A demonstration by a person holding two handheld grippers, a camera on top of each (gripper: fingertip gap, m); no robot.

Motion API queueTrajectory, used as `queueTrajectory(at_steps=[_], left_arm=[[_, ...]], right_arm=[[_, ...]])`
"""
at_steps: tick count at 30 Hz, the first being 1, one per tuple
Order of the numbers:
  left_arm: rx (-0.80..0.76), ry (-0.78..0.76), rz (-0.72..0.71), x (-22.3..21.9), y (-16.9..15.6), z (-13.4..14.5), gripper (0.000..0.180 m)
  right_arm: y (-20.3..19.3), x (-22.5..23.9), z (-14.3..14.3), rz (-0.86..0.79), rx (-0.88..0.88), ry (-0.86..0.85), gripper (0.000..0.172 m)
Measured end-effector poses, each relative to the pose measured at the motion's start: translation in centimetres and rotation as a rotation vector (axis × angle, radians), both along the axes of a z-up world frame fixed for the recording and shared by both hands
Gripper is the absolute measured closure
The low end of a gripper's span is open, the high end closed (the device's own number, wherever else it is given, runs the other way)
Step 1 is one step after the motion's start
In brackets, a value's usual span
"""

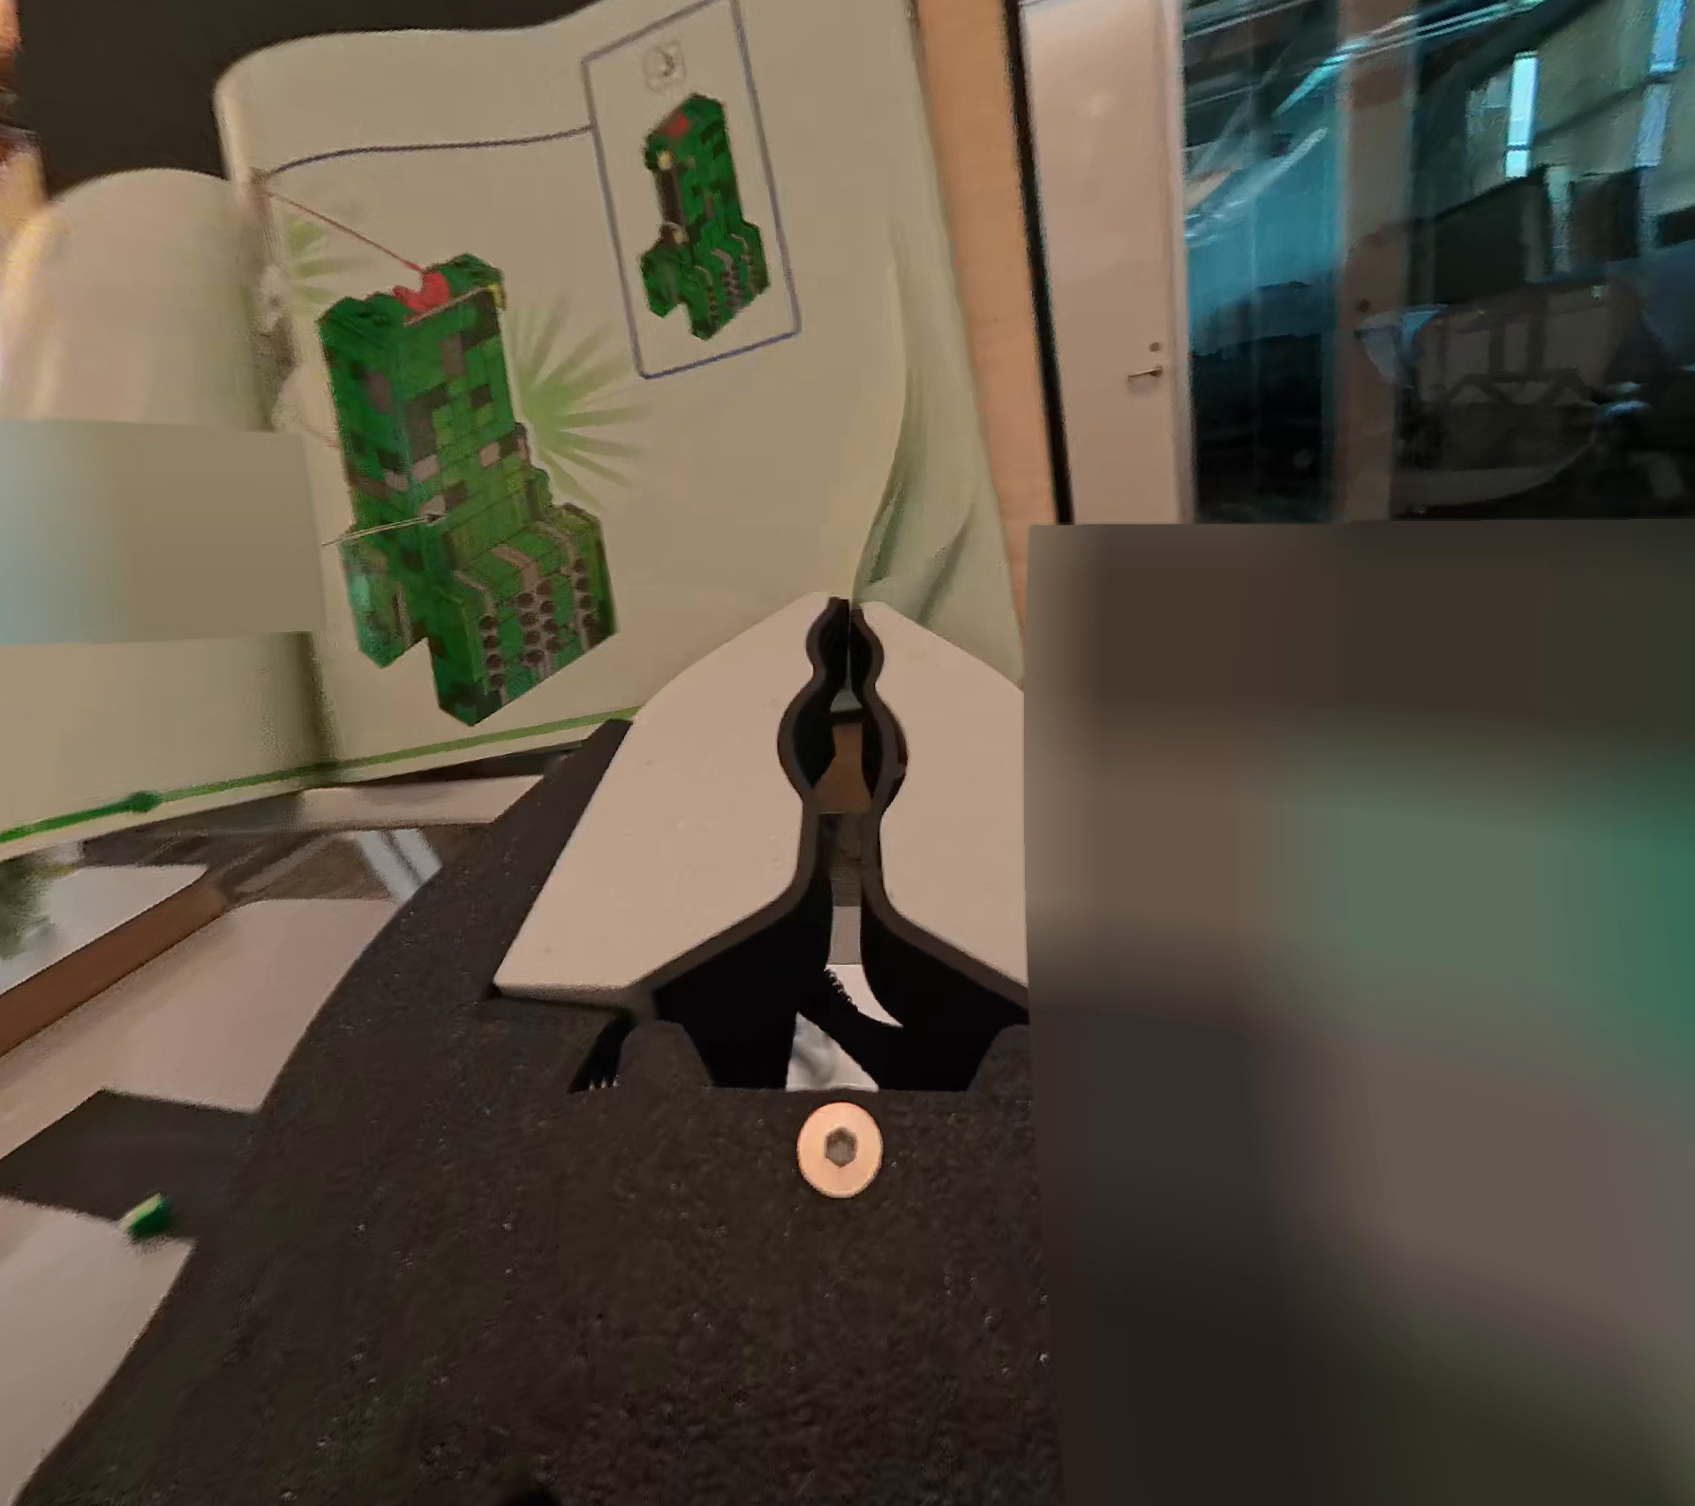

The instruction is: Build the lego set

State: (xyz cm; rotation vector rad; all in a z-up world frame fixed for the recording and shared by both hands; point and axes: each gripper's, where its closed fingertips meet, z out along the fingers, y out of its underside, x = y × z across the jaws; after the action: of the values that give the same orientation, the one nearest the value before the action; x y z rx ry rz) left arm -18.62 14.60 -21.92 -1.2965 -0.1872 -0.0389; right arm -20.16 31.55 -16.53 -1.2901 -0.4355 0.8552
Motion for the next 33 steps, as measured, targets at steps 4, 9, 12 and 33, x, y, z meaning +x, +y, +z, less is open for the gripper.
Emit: queueTrajectory(at_steps=[4,9,12,33], left_arm=[[0.024,0.161,0.115,-1.5,-1.2,2.3,0.180],[0.168,0.057,0.000,-5.1,-2.3,11.3,0.179],[0.125,0.037,-0.188,-5.2,-0.5,14.1,0.162],[-0.087,-0.101,-0.742,-3.8,6.0,14.2,0.167]], right_arm=[[-3.2,-0.8,1.9,0.194,0.147,0.000,0.172],[-7.7,-1.0,3.4,0.415,0.382,-0.086,0.172],[-9.5,-1.2,3.4,0.479,0.475,-0.159,0.172],[-12.5,-1.1,2.7,0.613,0.598,-0.210,0.172]])
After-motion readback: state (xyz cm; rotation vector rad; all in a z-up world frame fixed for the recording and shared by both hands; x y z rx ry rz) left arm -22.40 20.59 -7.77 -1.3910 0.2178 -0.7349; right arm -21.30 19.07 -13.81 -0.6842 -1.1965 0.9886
